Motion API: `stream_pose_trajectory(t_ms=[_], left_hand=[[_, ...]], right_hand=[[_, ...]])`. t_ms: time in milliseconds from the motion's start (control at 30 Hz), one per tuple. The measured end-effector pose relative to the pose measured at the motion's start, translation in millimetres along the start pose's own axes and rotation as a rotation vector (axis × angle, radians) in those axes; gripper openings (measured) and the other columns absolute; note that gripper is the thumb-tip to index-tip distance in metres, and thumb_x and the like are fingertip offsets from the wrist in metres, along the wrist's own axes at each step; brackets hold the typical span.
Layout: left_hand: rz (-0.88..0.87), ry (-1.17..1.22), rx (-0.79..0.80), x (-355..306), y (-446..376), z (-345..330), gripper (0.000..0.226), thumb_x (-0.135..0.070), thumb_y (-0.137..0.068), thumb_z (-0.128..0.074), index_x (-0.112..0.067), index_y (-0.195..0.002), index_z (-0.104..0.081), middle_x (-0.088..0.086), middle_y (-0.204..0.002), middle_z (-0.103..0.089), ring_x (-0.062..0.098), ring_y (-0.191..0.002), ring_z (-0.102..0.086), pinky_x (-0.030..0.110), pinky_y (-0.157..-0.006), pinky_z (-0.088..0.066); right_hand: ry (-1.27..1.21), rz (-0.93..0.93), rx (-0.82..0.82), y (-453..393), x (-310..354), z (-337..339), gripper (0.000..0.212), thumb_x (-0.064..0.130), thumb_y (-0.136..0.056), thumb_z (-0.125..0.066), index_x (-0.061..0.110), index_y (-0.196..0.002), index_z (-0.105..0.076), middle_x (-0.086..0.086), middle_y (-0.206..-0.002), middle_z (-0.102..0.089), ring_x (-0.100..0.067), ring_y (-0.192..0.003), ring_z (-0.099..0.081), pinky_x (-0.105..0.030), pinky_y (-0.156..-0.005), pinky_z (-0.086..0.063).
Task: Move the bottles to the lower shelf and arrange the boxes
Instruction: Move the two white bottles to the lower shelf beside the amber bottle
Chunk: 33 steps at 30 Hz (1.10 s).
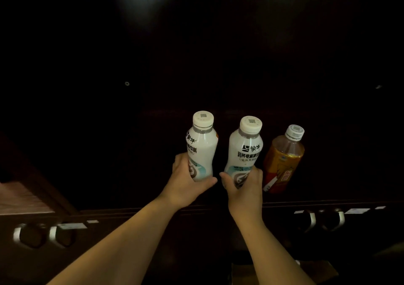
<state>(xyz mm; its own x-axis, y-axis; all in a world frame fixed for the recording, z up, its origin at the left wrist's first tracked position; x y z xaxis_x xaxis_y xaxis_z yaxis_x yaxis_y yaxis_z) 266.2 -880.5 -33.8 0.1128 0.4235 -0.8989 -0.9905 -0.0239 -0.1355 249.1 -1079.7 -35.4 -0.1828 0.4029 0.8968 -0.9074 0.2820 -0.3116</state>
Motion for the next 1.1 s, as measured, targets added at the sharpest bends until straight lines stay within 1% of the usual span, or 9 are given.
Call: stream_pose_trajectory(t_ms=[100, 200, 367, 500, 567, 733, 833, 933, 1100], left_hand=[[0.022, 0.054, 0.068, 5.4, 1.8, -1.9, 0.078, -0.036, -0.071, -0.079, -0.044, -0.133, -0.033, -0.014, -0.127, -0.056, -0.002, -0.114, -0.058, 0.025, -0.098, -0.050], [0.013, 0.004, 0.055, 8.7, 2.0, -2.3, 0.072, -0.026, -0.078, -0.083, -0.045, -0.131, -0.039, -0.020, -0.118, -0.062, -0.014, -0.106, -0.058, 0.010, -0.084, -0.048], [0.008, -0.008, -0.011, 2.7, 1.7, -2.3, 0.083, -0.042, -0.060, -0.091, -0.040, -0.127, -0.042, -0.009, -0.124, -0.056, 0.006, -0.111, -0.060, 0.029, -0.093, -0.052], [0.014, -0.007, -0.010, 0.6, 4.8, -3.7, 0.084, -0.048, -0.062, -0.085, -0.038, -0.129, -0.036, -0.008, -0.124, -0.052, 0.008, -0.112, -0.058, 0.032, -0.092, -0.053], [0.034, 0.015, 0.044, 5.8, 6.4, -5.1, 0.084, -0.044, -0.070, -0.081, -0.037, -0.138, -0.031, -0.009, -0.128, -0.056, 0.002, -0.112, -0.059, 0.026, -0.090, -0.052], [0.035, -0.040, 0.054, 8.0, 9.5, -4.3, 0.079, -0.044, -0.076, -0.083, -0.045, -0.137, -0.034, -0.026, -0.119, -0.057, -0.022, -0.103, -0.054, 0.005, -0.074, -0.044], [0.035, -0.034, 0.048, 7.8, 8.4, -4.7, 0.080, -0.046, -0.072, -0.086, -0.047, -0.134, -0.035, -0.027, -0.119, -0.058, -0.023, -0.103, -0.052, 0.009, -0.078, -0.045], [0.034, -0.022, 0.050, 9.0, 8.2, -5.8, 0.082, -0.047, -0.068, -0.088, -0.049, -0.132, -0.037, -0.030, -0.118, -0.057, -0.024, -0.105, -0.052, 0.012, -0.083, -0.046], [0.033, -0.015, 0.056, 9.4, 6.8, -9.4, 0.085, -0.046, -0.065, -0.090, -0.049, -0.133, -0.038, -0.029, -0.121, -0.058, -0.018, -0.108, -0.054, 0.020, -0.090, -0.050]], right_hand=[[-0.007, -0.004, 0.000, 0.1, -0.7, -0.1, 0.054, 0.034, -0.078, -0.082, 0.029, -0.124, -0.053, 0.022, -0.108, -0.044, 0.007, -0.098, -0.053, -0.011, -0.077, -0.040], [0.000, -0.012, 0.002, 0.2, -1.9, 0.0, 0.058, 0.033, -0.079, -0.082, 0.023, -0.128, -0.053, 0.012, -0.110, -0.047, 0.002, -0.098, -0.053, -0.012, -0.079, -0.040], [-0.002, -0.014, -0.001, -0.1, -1.3, 0.8, 0.058, 0.032, -0.079, -0.082, 0.023, -0.127, -0.053, 0.012, -0.110, -0.046, -0.005, -0.100, -0.055, -0.022, -0.082, -0.046], [-0.008, -0.025, 0.009, 0.6, -1.9, 1.0, 0.059, 0.032, -0.079, -0.082, 0.023, -0.129, -0.053, 0.008, -0.113, -0.048, -0.008, -0.103, -0.057, -0.030, -0.086, -0.050], [-0.002, -0.029, 0.006, 0.4, -1.6, 0.9, 0.061, 0.033, -0.078, -0.082, 0.023, -0.131, -0.052, 0.007, -0.115, -0.049, -0.010, -0.105, -0.057, -0.031, -0.088, -0.051], [0.003, -0.025, 0.041, 1.9, -2.3, 0.1, 0.068, 0.031, -0.076, -0.084, 0.030, -0.133, -0.049, 0.015, -0.116, -0.046, -0.004, -0.107, -0.055, -0.028, -0.088, -0.049], [0.001, -0.040, 0.070, 2.9, -6.0, 0.5, 0.072, 0.029, -0.076, -0.084, 0.033, -0.137, -0.047, 0.016, -0.120, -0.046, 0.005, -0.107, -0.053, -0.020, -0.087, -0.047], [-0.026, -0.046, 0.090, 5.0, -4.9, 0.8, 0.073, 0.028, -0.076, -0.084, 0.041, -0.137, -0.044, 0.030, -0.116, -0.041, 0.024, -0.103, -0.048, -0.002, -0.070, -0.043], [-0.037, -0.055, 0.095, 10.9, -5.3, 3.1, 0.078, 0.026, -0.078, -0.083, 0.045, -0.140, -0.040, 0.022, -0.123, -0.046, 0.021, -0.106, -0.047, -0.004, -0.075, -0.039]])
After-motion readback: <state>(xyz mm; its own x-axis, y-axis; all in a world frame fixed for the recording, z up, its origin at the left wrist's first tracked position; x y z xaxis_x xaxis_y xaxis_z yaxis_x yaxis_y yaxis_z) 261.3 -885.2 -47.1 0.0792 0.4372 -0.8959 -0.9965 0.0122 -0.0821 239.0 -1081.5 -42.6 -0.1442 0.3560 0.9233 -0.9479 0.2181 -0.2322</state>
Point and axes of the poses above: each hand's wrist, its own y-axis away from the middle knuckle, its own z-axis out of the back of the hand, x = y × z, the point moved 8 cm from there along -y, towards the middle knuckle
